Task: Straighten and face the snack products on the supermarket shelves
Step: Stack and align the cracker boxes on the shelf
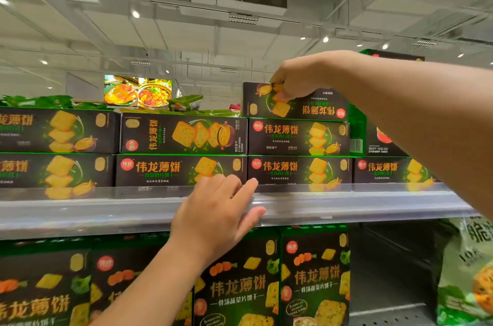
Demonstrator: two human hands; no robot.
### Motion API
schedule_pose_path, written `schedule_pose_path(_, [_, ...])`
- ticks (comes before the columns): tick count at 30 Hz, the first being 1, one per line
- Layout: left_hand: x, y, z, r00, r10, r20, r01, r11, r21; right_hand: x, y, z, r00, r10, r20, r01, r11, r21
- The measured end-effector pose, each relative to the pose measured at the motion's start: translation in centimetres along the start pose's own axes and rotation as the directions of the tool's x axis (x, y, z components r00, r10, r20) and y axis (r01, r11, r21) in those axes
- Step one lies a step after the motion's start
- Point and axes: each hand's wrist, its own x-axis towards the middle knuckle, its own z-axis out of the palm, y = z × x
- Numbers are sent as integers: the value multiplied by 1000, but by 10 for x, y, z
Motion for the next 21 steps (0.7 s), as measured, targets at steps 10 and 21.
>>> schedule_pose_path(10, [-1, 2, -1, 1000, 0, -1, 0, 1000, -7, -6, 1, 12, 998, 49, -48, -45, 996, 83])
schedule_pose_path(21, [2, 3, -2, 1000, -8, 28, 8, 1000, 0, -82, 23, 70, 877, 72, -475, 96, 942, 321])
